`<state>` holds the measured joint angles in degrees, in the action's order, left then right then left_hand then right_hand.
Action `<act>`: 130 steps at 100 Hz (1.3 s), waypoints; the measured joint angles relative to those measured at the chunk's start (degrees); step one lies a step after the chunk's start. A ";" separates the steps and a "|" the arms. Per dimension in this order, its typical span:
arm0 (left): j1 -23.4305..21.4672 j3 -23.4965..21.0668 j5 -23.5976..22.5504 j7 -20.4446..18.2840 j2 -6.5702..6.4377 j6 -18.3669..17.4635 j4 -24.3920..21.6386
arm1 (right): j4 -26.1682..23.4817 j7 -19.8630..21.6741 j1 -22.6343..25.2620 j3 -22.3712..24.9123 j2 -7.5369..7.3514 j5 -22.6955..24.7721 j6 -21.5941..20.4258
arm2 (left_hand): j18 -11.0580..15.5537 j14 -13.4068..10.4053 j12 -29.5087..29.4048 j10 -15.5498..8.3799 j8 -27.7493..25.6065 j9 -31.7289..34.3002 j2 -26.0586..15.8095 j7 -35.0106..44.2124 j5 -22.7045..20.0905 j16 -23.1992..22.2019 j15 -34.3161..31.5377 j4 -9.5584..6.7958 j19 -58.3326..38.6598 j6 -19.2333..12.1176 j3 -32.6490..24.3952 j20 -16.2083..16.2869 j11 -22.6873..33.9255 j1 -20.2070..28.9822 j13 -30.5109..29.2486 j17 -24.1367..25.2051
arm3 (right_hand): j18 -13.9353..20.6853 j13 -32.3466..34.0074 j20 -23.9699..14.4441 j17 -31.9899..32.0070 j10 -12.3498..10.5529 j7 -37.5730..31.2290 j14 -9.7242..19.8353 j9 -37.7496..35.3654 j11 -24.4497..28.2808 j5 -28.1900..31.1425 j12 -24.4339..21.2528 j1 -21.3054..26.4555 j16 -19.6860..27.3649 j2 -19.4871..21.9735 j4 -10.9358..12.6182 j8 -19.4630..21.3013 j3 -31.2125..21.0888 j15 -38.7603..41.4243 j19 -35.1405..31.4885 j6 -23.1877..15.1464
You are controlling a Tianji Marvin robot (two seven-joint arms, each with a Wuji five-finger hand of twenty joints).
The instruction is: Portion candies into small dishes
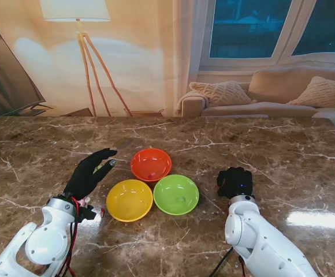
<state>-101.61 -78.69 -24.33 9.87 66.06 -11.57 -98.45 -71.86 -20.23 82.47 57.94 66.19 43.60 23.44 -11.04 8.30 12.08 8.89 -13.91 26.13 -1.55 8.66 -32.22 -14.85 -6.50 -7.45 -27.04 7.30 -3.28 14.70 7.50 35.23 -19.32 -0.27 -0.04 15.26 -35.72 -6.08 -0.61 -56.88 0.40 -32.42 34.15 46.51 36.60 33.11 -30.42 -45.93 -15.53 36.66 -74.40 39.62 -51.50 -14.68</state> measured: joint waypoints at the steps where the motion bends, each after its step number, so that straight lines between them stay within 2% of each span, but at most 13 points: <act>1: 0.00 0.00 0.00 0.00 0.00 0.00 0.00 | 0.03 -0.01 -0.03 -0.03 0.00 -0.03 0.00 | 0.00 0.00 0.00 0.00 0.00 0.00 0.00 0.00 0.00 0.00 0.00 0.00 0.00 0.00 0.00 0.00 0.00 0.00 0.00 0.00 | 0.00 0.01 0.00 -0.02 -0.07 -0.11 0.00 -0.04 -0.01 0.01 0.00 0.00 0.00 0.00 -0.01 -0.18 0.00 -0.01 -0.01 0.00; 9: 0.00 0.01 0.00 0.00 0.00 0.00 0.00 | 0.25 -0.08 -0.27 -0.21 0.00 -0.18 -0.02 | 0.00 0.00 0.00 0.00 0.00 0.00 0.00 0.00 0.00 0.00 0.00 0.00 0.00 0.00 0.00 0.00 0.00 0.00 0.00 0.00 | 0.00 0.59 0.00 -0.41 -0.98 -1.30 0.00 -0.79 -0.18 0.07 -0.01 0.00 0.01 0.00 -0.68 -3.03 0.05 0.05 -0.07 0.00; 24: -0.01 0.01 -0.01 0.00 0.00 0.00 -0.01 | 0.62 -0.08 -0.68 -0.52 -0.08 -0.16 -0.33 | 0.00 0.00 0.00 0.00 0.00 0.00 0.00 0.00 0.00 0.00 0.00 0.00 0.01 0.00 0.00 0.00 0.00 0.01 0.00 0.00 | 0.00 0.59 0.00 -0.77 -1.82 -1.85 0.00 -1.63 -0.09 0.76 -0.01 0.00 0.01 -0.55 -1.14 -4.72 -0.06 0.04 -0.64 0.02; 40: -0.06 -0.05 -0.03 0.10 0.00 0.00 -0.03 | 0.75 1.04 -1.37 -1.33 -0.49 0.17 -0.27 | 0.00 0.00 0.00 0.00 0.00 0.00 0.00 0.00 0.00 0.00 0.00 0.00 0.01 0.00 0.00 0.00 -0.01 0.01 0.00 0.00 | 0.03 0.58 0.00 -0.36 -2.08 2.95 0.00 -0.30 2.00 0.49 2.18 0.00 0.01 1.14 -2.06 7.11 -0.03 0.07 -0.72 -0.04; 47: -0.09 -0.09 -0.03 0.11 0.00 0.00 -0.04 | 1.01 1.28 -1.69 -1.64 -0.56 0.23 -0.28 | 0.00 0.00 0.00 0.00 0.00 0.00 0.00 0.00 0.00 0.00 0.00 0.00 0.01 0.00 0.00 0.00 -0.01 0.01 0.00 0.00 | 0.08 0.52 0.00 0.11 -2.17 5.13 0.01 0.74 3.57 -0.26 3.82 0.00 0.01 2.70 -3.40 12.59 -0.03 0.50 -0.72 -0.33; 53: -0.12 -0.12 -0.03 0.13 0.00 0.00 -0.05 | 1.35 1.26 -1.98 -1.88 -0.55 0.07 -0.35 | 0.00 0.00 0.00 0.00 0.00 0.00 0.00 0.00 0.00 0.00 0.00 0.00 0.01 0.00 0.00 0.00 0.00 0.01 0.00 0.00 | 0.11 0.41 0.00 0.19 -2.26 6.02 0.03 1.76 5.32 -1.06 5.25 -0.01 0.01 3.97 -3.44 15.73 -0.03 0.61 -0.74 -0.49; 65: -0.20 -0.25 -0.07 0.17 0.01 0.00 -0.09 | 1.49 1.95 -2.31 -1.99 -0.56 -0.25 -0.39 | 0.00 0.00 0.00 0.00 0.00 0.00 0.00 0.00 0.00 0.00 0.00 0.00 0.03 0.00 0.00 0.00 -0.01 0.01 0.00 0.00 | 0.19 -0.71 0.00 0.79 -2.31 6.95 0.07 3.32 7.07 -1.70 8.02 -0.01 0.01 5.05 -3.76 19.30 -0.32 0.66 -0.75 -0.50; 86: -0.37 -0.41 -0.15 0.28 0.01 0.01 -0.15 | 1.39 2.11 -2.00 -1.41 -0.65 -0.27 -1.44 | 0.00 0.00 0.00 0.00 0.00 0.00 0.00 0.00 0.00 0.00 0.00 0.00 0.09 0.00 0.00 -0.01 -0.01 0.01 0.00 0.00 | 0.31 -0.71 0.00 0.82 -2.37 8.39 0.07 3.92 7.31 -1.83 8.64 0.04 0.01 5.99 -3.90 21.52 0.34 0.69 -0.75 -0.63; 105: -0.40 -0.43 -0.16 0.23 0.00 0.01 -0.18 | 1.07 1.74 -1.29 -0.69 -0.52 0.24 -1.64 | 0.00 0.00 0.00 0.00 0.00 0.00 0.00 0.00 0.00 0.00 0.00 0.00 0.48 0.00 0.00 -0.01 0.00 0.01 0.00 0.01 | 0.34 -0.71 0.00 0.82 -3.55 9.46 0.07 3.86 5.31 -2.96 7.88 0.15 0.01 8.14 -3.96 22.07 2.73 0.69 -0.75 -1.94; 130: -0.48 -0.54 -0.15 0.19 0.00 0.04 -0.25 | -0.48 1.90 0.48 1.15 -0.48 1.77 -1.70 | -0.05 0.00 0.00 0.00 0.00 0.00 0.00 0.00 0.00 0.00 0.00 0.00 0.51 0.00 0.00 -0.05 -0.01 0.01 0.00 0.02 | 0.37 -0.71 0.00 0.82 -3.51 9.76 0.08 2.17 5.12 -2.80 7.87 1.09 0.01 9.01 -3.98 20.22 4.13 0.73 -0.75 -1.25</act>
<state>-102.09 -79.23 -24.49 10.06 66.06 -11.53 -98.71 -72.34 -18.33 82.95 59.08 65.70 45.37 21.74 -11.09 8.30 12.08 8.89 -13.91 26.13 -1.55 8.66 -32.22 -14.85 -6.50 -7.45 -26.53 7.30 -3.27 14.65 7.49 35.23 -19.32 -0.25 0.33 14.54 -35.72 -5.26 -4.12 -47.12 0.48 -30.24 39.28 43.71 44.47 34.20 -30.41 -36.92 -19.51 56.88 -70.27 40.35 -52.25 -15.93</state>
